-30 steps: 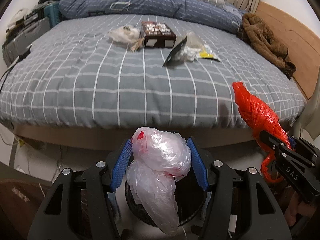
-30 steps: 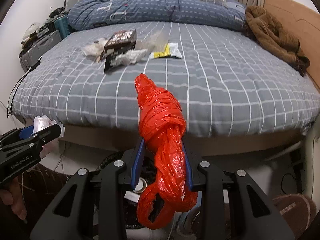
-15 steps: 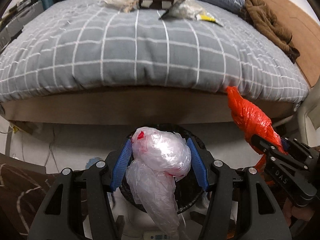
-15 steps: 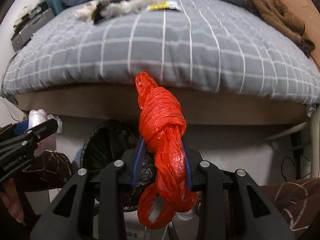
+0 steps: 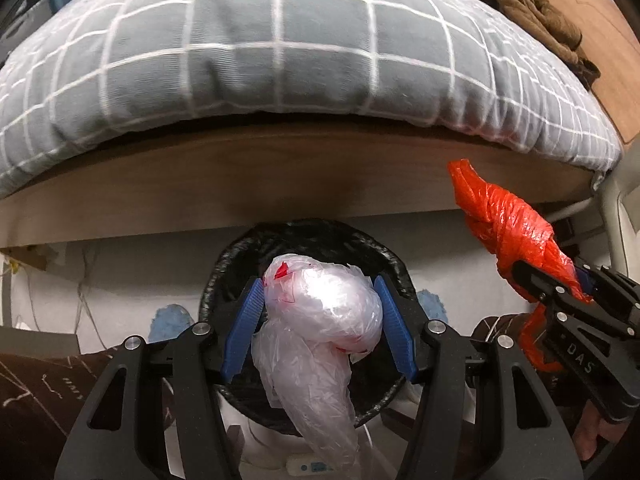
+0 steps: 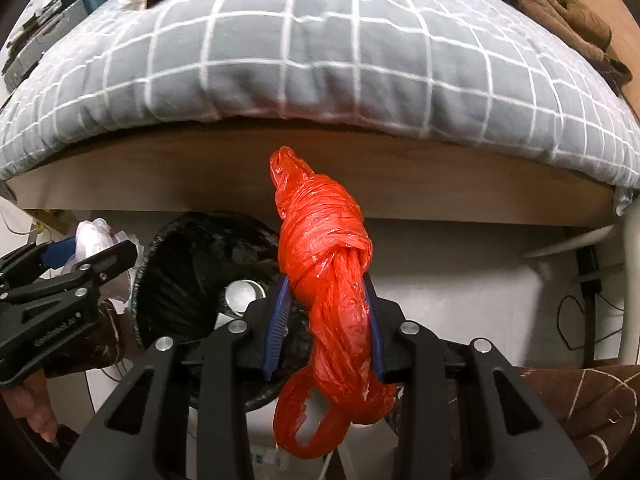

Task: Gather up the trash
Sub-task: 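Open the left tool over the bin while the right tool releases the red bag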

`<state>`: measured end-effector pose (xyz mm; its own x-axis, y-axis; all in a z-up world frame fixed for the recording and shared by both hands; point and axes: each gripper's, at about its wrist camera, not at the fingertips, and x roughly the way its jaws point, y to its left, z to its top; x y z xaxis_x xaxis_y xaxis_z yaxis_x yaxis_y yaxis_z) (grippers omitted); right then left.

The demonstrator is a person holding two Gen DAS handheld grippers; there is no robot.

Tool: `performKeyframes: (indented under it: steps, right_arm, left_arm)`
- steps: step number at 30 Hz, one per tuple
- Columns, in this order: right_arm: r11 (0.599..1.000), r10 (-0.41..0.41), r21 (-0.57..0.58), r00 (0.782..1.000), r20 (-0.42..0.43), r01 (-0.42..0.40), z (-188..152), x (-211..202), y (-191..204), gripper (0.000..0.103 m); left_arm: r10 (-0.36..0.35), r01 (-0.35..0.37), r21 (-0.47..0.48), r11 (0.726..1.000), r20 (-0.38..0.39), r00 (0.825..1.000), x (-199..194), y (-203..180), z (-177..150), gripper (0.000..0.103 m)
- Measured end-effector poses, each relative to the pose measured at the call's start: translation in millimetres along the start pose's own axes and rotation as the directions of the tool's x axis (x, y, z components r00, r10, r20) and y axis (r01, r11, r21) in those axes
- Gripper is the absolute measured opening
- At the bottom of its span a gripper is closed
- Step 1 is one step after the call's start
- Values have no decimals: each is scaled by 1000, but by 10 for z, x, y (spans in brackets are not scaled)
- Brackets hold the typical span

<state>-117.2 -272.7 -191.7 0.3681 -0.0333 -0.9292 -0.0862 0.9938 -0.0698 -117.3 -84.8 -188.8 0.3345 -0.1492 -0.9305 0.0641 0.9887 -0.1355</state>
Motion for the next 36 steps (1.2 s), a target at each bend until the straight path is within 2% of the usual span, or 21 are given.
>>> performKeyframes:
  steps: [6,12,14,16,22,27,36]
  right_arm:
    - [1000,-10,26,1000,-10,10,-50,33,-125,33]
    - [1000,4,5,1000,-14,-4,-60,36,-66,33]
    - [1000,6,-6,1000,-16,-6,-67,55,-22,33]
    - [1000,11,-26,1000,-23,-12,-72,87,54,33]
    - [996,32,-77,998,-53,-36,-75,199,334,33]
    - [993,67,-92,995,-78,-74,-71,247,563,33]
    - [980,115,-149,987,-110,-131,-58,291,972,33]
  left_arm:
    - [-10,10,25,1000,-12,1000,87,-106,11,57]
    - [20,-19,25,999,-18,1000,118,-70,-9,60]
    - [24,-24,23,999,-20,1000,147,-56,-11,65]
    - [36,-36,25,999,-7,999,137,-18,-18,76]
    - [65,-65,-4,998,2,998,127,234,-72,93]
    - [79,-78,-31,996,10,997,57,445,-124,97]
    - [116,-114,-109,987,15,993,-89,864,-268,97]
